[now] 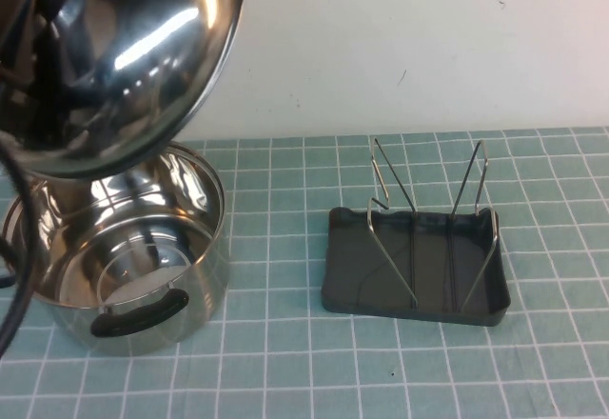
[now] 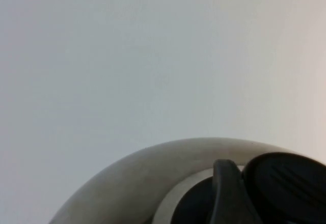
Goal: Put pot lid on rack
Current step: Hand over the pot lid
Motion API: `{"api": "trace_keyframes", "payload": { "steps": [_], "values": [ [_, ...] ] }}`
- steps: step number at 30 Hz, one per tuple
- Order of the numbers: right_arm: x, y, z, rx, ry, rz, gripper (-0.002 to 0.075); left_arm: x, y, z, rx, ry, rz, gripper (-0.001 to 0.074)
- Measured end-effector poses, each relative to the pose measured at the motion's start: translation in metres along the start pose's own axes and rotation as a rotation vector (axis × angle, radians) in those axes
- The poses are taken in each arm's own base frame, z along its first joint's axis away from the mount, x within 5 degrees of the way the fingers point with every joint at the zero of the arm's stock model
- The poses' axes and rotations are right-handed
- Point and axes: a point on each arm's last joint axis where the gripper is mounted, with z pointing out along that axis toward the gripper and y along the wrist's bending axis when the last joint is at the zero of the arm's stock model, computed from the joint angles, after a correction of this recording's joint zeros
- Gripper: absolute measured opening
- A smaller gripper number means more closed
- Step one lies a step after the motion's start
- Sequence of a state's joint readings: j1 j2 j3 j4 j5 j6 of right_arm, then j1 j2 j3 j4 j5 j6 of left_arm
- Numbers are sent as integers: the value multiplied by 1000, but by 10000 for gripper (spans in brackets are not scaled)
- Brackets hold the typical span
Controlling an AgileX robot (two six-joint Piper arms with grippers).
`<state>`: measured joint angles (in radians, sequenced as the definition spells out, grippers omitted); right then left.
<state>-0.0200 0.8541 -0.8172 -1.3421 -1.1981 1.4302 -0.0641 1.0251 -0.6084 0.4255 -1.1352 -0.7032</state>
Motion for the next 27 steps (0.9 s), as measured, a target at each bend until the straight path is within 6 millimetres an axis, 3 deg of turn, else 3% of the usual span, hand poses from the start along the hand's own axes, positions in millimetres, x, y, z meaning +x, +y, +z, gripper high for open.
{"api": "trace_keyframes", "payload": {
  "steps": [9, 15, 19, 22, 27],
  "values": [
    [21, 35, 33, -190, 102, 109, -1, -50, -31, -16, 68, -189, 43, 328],
    [51, 64, 76, -329, 130, 170, -1, -68, -47, -25, 121, -243, 85, 328],
    [69, 79, 102, -388, 57, 221, 6, -79, -56, -32, 125, -265, 107, 328],
    [69, 81, 112, -418, -58, 312, 57, -88, -60, -37, 91, -288, 125, 328],
    [60, 72, 116, -380, -227, 481, 293, -93, -60, -42, 40, -261, 77, 328]
  ]
}}
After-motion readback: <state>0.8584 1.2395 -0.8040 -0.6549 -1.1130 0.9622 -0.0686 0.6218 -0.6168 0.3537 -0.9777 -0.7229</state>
